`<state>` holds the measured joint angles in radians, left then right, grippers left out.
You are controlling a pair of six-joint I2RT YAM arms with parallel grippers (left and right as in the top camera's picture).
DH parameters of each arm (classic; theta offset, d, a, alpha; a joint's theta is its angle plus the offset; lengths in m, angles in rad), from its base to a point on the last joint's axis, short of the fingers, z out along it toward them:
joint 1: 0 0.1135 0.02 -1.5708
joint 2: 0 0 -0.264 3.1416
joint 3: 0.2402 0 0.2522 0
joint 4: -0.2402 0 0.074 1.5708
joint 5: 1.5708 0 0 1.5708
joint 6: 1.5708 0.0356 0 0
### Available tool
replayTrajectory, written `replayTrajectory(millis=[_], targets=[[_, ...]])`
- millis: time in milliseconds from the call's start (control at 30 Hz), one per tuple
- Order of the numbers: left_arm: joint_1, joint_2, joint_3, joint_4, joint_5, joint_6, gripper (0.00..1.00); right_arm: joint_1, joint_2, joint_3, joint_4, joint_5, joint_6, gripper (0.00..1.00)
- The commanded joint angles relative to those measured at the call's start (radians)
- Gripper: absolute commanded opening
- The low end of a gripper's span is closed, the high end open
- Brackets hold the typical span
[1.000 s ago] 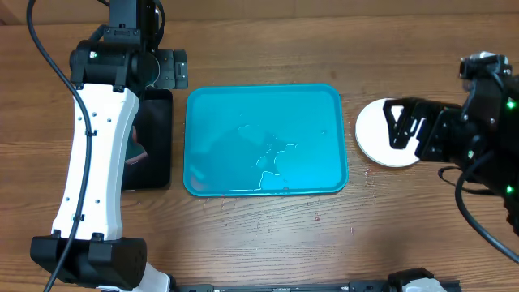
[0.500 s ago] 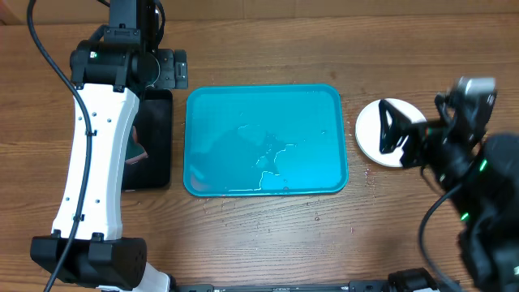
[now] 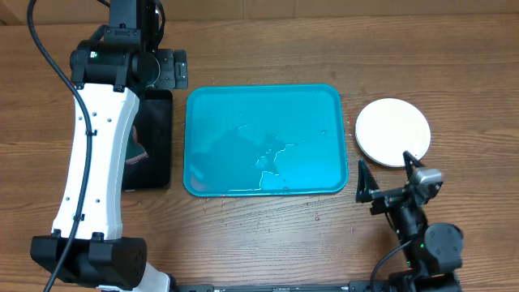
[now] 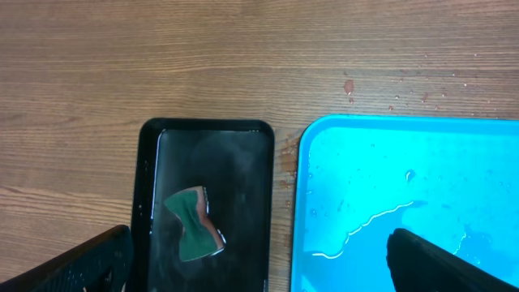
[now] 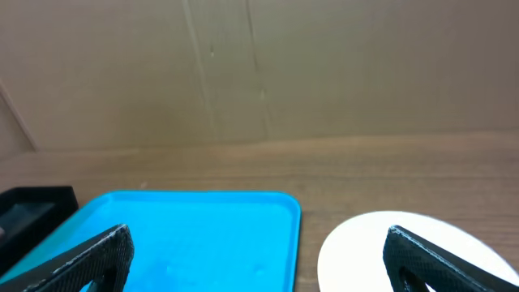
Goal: Clean dirty plates on tray and stack at the side
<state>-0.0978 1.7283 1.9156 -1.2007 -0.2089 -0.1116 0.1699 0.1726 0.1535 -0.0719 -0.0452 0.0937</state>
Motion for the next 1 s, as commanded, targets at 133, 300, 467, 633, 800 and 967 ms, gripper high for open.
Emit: replayTrajectory(millis=[133, 300, 467, 633, 800, 967], targets=[[-0.002, 0.006, -0.003, 0.000, 0.008, 0.003, 1.00, -0.010, -0.138, -0.118, 0.016, -0.002, -0.012, 1.00], [-0.001, 0.006, -0.003, 0.001, 0.008, 0.003, 1.00, -0.010, -0.171, -0.146, -0.003, -0.029, -0.008, 1.00], [-0.001, 0.006, -0.003, 0.001, 0.008, 0.003, 1.00, -0.010, -0.171, -0.146, 0.001, -0.080, -0.009, 1.00], [-0.001, 0.006, -0.003, 0.001, 0.008, 0.003, 1.00, -0.010, -0.170, -0.146, 0.001, -0.079, -0.009, 1.00], [-0.001, 0.006, -0.003, 0.000, 0.008, 0.003, 1.00, -0.010, -0.170, -0.146, 0.001, -0.079, -0.009, 1.00], [-0.001, 0.006, -0.003, 0.000, 0.008, 0.003, 1.00, -0.010, -0.170, -0.146, 0.001, -0.079, -0.009, 1.00]])
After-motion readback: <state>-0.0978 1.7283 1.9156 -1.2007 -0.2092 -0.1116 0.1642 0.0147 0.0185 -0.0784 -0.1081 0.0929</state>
